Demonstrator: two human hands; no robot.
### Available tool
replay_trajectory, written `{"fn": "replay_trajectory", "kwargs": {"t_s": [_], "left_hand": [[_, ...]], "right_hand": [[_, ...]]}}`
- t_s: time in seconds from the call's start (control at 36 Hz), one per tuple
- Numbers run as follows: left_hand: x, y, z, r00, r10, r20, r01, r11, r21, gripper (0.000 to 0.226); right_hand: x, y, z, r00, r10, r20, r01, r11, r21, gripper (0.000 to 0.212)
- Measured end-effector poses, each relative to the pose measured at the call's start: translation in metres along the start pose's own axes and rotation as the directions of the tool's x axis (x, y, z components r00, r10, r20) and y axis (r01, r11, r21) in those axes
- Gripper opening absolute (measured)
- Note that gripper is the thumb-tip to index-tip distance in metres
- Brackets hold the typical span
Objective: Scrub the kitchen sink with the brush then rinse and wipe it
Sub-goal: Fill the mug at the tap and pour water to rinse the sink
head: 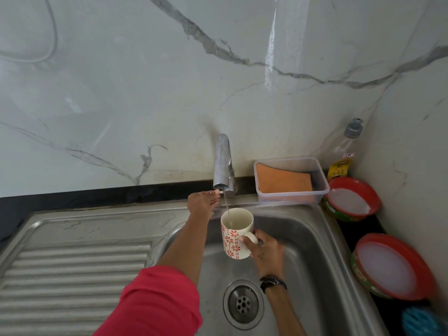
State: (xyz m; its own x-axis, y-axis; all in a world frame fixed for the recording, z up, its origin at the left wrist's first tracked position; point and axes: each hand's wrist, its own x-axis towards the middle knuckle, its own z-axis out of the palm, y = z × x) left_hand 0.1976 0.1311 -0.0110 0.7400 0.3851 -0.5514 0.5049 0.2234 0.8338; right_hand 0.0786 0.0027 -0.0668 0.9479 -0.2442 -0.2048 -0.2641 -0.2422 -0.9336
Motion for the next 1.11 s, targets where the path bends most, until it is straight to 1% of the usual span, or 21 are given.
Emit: {"fn": "replay_trajectory", "kwargs": {"t_s": [0.06,0.11,0.17,0.28,0.33,0.39,0.47,0.53,0.58,0.64,0.69,0.72,0.81,0.86,1.0,1.03,1.11], "left_hand": [[0.0,0.0,0.0,1.0,-0.003,0.009,0.003,1.0,-0.02,0.006],[0.0,-0.001,0.0,1.0,-0.005,0.018,0.005,0.999,-0.036,0.018],[0.0,-0.001,0.0,1.0,-0.004,0.024,0.005,0.999,-0.048,0.021],[0.002,-0.001,0.0,0.999,-0.027,0.029,0.029,0.997,-0.071,0.006],[0.001,0.0,0.0,0.999,-0.027,0.031,0.03,0.996,-0.078,0.007],[0.002,-0.001,0.001,0.999,-0.025,0.034,0.028,0.995,-0.097,0.019],[0.0,-0.001,0.001,0.999,-0.025,0.022,0.028,0.993,-0.113,0.014],[0.002,0.0,0.001,0.999,-0.041,0.011,0.042,0.987,-0.158,0.018],[0.006,0.001,0.0,0.998,-0.058,0.019,0.061,0.977,-0.204,0.013],[0.009,0.001,0.0,0.998,-0.055,0.04,0.061,0.981,-0.182,0.006],[0.01,-0.001,0.0,0.998,-0.046,0.047,0.051,0.99,-0.13,0.017],[0.01,-0.002,-0.001,0.998,-0.049,0.048,0.055,0.992,-0.118,0.017],[0.009,-0.003,-0.001,0.997,-0.049,0.053,0.055,0.993,-0.106,0.008],[0.011,-0.004,-0.001,0.998,-0.035,0.049,0.039,0.995,-0.094,0.005],[0.014,-0.006,0.001,0.999,-0.036,0.022,0.038,0.996,-0.079,0.002],[0.015,-0.006,0.001,0.999,-0.039,0.016,0.04,0.996,-0.079,0.002],[0.016,-0.005,0.001,0.999,-0.038,0.009,0.039,0.997,-0.073,0.013]], "right_hand": [[0.0,0.0,0.0,1.0,-0.002,-0.001,0.002,1.0,-0.005,0.018],[0.0,0.0,-0.001,1.0,-0.002,-0.009,0.002,1.0,-0.001,0.02],[0.0,-0.001,-0.002,1.0,-0.002,-0.014,0.002,1.0,-0.012,0.019],[0.002,-0.004,-0.004,1.0,-0.002,-0.023,0.001,0.999,-0.033,0.022],[0.004,-0.007,-0.005,0.999,-0.017,-0.031,0.016,0.999,-0.052,0.021],[0.005,-0.009,-0.005,0.999,-0.028,-0.044,0.025,0.997,-0.066,0.02],[0.006,-0.011,-0.004,0.998,-0.029,-0.052,0.026,0.998,-0.057,0.021],[0.006,-0.014,-0.003,0.998,-0.039,-0.057,0.036,0.998,-0.058,0.022],[0.005,-0.017,-0.002,0.995,-0.061,-0.077,0.055,0.996,-0.074,0.023],[0.005,-0.021,-0.001,0.994,-0.063,-0.088,0.056,0.995,-0.081,0.022],[0.004,-0.022,0.0,0.996,-0.049,-0.079,0.043,0.997,-0.067,0.021],[0.003,-0.023,0.0,0.996,-0.044,-0.076,0.039,0.997,-0.064,0.021],[0.0,-0.026,-0.003,0.995,-0.066,-0.077,0.06,0.995,-0.077,0.022],[-0.002,-0.029,-0.004,0.994,-0.074,-0.078,0.069,0.996,-0.065,0.018],[-0.004,-0.031,-0.005,0.989,-0.098,-0.111,0.091,0.994,-0.067,0.02],[-0.005,-0.031,-0.004,0.987,-0.103,-0.12,0.095,0.993,-0.074,0.021],[-0.005,-0.029,-0.003,0.983,-0.121,-0.136,0.109,0.99,-0.087,0.021]]}}
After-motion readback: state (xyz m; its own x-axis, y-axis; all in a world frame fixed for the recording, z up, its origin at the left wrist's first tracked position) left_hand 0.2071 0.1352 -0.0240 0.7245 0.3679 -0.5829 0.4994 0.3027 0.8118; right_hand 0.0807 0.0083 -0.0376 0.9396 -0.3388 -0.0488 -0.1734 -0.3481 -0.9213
